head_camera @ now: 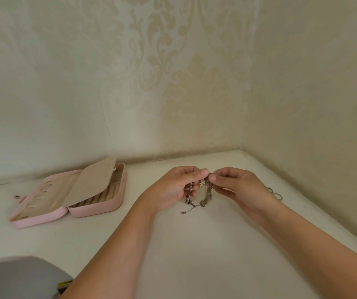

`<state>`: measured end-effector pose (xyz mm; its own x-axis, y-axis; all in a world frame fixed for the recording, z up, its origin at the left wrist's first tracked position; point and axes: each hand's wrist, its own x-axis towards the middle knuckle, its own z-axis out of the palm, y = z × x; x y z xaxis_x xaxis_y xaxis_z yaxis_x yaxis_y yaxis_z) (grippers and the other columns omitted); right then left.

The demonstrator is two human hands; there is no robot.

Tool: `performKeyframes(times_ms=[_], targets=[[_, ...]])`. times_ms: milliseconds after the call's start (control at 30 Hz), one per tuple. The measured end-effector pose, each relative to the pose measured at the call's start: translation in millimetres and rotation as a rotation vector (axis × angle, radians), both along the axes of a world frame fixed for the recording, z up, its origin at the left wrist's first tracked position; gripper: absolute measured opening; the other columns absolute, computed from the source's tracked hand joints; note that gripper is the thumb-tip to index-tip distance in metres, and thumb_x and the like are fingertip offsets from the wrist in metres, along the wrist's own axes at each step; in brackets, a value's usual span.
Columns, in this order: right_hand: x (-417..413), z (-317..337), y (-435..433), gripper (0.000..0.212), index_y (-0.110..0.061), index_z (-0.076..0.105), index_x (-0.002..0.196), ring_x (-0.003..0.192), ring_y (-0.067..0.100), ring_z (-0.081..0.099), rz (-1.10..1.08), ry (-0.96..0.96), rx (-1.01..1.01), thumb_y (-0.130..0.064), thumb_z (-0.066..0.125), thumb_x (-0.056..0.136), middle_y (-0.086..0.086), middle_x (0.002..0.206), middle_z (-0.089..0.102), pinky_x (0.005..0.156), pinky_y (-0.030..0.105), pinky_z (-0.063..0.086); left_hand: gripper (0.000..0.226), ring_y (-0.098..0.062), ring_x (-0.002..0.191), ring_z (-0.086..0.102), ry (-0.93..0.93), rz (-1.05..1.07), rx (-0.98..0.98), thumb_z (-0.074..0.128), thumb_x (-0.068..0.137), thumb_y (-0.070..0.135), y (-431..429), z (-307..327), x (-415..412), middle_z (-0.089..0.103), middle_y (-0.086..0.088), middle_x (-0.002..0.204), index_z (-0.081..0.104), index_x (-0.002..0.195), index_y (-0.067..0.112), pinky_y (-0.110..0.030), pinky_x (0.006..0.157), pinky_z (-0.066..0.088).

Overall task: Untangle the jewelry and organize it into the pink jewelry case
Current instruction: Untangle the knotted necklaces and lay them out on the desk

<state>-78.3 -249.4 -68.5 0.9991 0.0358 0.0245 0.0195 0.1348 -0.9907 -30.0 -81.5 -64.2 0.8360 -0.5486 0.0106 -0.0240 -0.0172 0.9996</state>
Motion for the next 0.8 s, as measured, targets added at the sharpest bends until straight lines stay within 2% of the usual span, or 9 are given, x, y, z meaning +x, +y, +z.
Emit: performKeyframes(times_ms=[67,167,233,300,400,500,600,667,800], targets=[[0.1,1.8,-0.1,0.004,-0.009,0.063,0.08,0.077,0.012,0.061,0.052,0.011,0.099,-0.01,0.067,0.081,0.0,0.075,0.066,0.084,0.027,0.049,0.028,-0.008,0.062,0.046,0.014,-0.028,-0.014,0.067,0.082,0.036,-1.2,-1.5,0.0,0.048,0.005,0.066,0.054,0.073,0.014,-0.02,0.058,0.042],[0.5,4.4,-0.7,0.006,-0.007,0.061,0.084,0.073,0.013,0.061,0.086,0.012,0.204,-0.003,0.058,0.087,0.003,0.077,0.065,0.073,0.024,0.051,0.027,-0.011,0.068,0.047,0.062,-0.022,-0.109,0.066,0.086,0.032,-2.2,-1.6,-0.4,0.051,0.004,0.068,0.056,0.066,0.017,-0.021,0.059,0.042],[0.6,6.1,0.1,0.008,-0.005,0.062,0.088,0.062,0.012,0.058,0.074,0.011,0.195,0.001,0.057,0.088,0.003,0.073,0.063,0.065,0.022,0.051,0.028,-0.013,0.07,0.05,0.101,0.002,-0.2,0.064,0.084,0.03,-2.6,0.4,-1.0,0.052,0.002,0.069,0.059,0.059,0.019,-0.02,0.056,0.044],[-0.9,9.4,0.7,0.013,-0.005,0.064,0.093,0.052,0.01,0.051,0.063,0.011,0.118,0.005,0.061,0.085,0.002,0.069,0.061,0.057,0.021,0.046,0.025,-0.011,0.062,0.051,0.137,0.035,-0.255,0.062,0.081,0.031,-3.3,2.8,-1.8,0.054,0.002,0.066,0.06,0.059,0.019,-0.02,0.053,0.044],[-3.5,11.2,1.1,0.02,-0.01,0.07,0.094,0.052,0.007,0.046,0.037,-0.037,-0.175,0.004,0.068,0.081,-0.001,0.073,0.058,0.048,0.016,0.035,0.021,-0.008,0.048,0.045,0.175,0.061,-0.284,0.061,0.078,0.031,-4.3,5.4,-3.8,0.051,0.004,0.057,0.06,0.066,0.015,-0.019,0.048,0.041],[-5.4,11.3,2.8,0.006,-0.008,0.073,0.089,0.048,0.004,0.039,-0.002,-0.069,-0.279,-0.006,0.069,0.084,0.0,0.072,0.058,0.046,0.014,0.031,0.021,-0.005,0.041,0.034,0.19,0.101,-0.282,0.061,0.077,0.033,-3.4,7.4,-4.6,0.04,0.008,0.048,0.057,0.07,0.013,-0.018,0.044,0.033],[-5.7,12.0,4.0,0.016,-0.005,0.072,0.084,0.045,0.006,0.031,-0.046,-0.055,-0.258,-0.019,0.065,0.089,-0.004,0.057,0.041,0.044,0.015,0.028,0.023,-0.004,0.038,0.031,0.191,0.131,-0.241,0.061,0.077,0.035,-2.1,8.2,-5.5,0.037,0.009,0.045,0.055,0.07,0.014,-0.018,0.042,0.031],[-5.6,12.9,3.0,0.023,-0.008,0.071,0.08,0.047,0.006,0.035,-0.088,-0.062,-0.205,-0.022,0.059,0.094,-0.004,0.057,0.039,0.048,0.016,0.035,0.024,-0.004,0.038,0.03,0.193,0.159,-0.199,0.062,0.08,0.035,-1.6,7.4,-5.3,0.037,0.009,0.046,0.055,0.069,0.015,-0.017,0.043,0.029],[-5.7,14.7,-3.7,0.026,-0.009,0.069,0.082,0.059,0.009,0.046,-0.084,-0.067,-0.082,-0.019,0.052,0.097,-0.002,0.068,0.053,0.063,0.018,0.049,0.028,-0.005,0.04,0.03,0.178,0.203,-0.12,0.058,0.091,0.032,-0.6,5.8,-5.0,0.037,0.008,0.048,0.056,0.068,0.016,-0.018,0.042,0.028]])
